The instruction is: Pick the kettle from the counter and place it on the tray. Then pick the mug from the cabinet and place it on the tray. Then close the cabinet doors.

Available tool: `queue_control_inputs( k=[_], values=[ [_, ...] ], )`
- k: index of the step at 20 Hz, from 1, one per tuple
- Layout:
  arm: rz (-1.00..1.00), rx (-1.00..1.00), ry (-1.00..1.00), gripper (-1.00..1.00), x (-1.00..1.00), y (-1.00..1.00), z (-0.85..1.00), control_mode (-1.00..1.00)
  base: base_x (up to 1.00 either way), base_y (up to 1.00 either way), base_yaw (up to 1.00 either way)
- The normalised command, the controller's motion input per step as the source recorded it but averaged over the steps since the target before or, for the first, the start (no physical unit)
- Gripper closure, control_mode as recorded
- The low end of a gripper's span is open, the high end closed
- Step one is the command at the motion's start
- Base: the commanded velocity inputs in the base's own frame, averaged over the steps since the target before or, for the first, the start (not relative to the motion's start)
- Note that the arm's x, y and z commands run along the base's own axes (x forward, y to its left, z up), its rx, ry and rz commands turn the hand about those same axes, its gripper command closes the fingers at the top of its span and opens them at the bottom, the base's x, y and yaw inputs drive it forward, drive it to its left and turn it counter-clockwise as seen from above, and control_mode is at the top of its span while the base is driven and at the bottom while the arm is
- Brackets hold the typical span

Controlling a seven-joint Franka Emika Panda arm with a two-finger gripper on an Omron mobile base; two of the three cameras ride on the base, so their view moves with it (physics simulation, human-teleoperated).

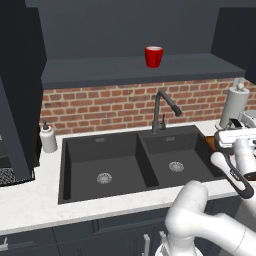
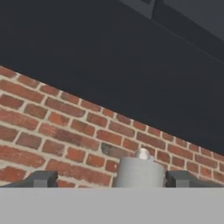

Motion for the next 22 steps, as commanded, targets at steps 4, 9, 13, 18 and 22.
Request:
queue_control_inputs(
  k=[4,9,13,18,22],
  values=[
    [0.00,-0.03,0.00,-1.00,-0.34,0.08,0.04,-1.00,0.00,0.00,0.00],
    [0.00,0.00,0.00,-1.00,-0.37,0.12,0.14,-1.00,0.00,0.00,0.00],
    [0.00,-0.01,0.00,-1.00,-0.30,0.15,0.24,-1.00,0.00,0.00,0.00],
    [0.00,-0.01,0.00,-1.00,-0.33,0.18,0.36,-1.00,0.00,0.00,0.00],
    [0.00,0.00,0.11,-1.00,-0.42,0.29,0.33,-1.00,0.00,0.00,0.00]
  ],
)
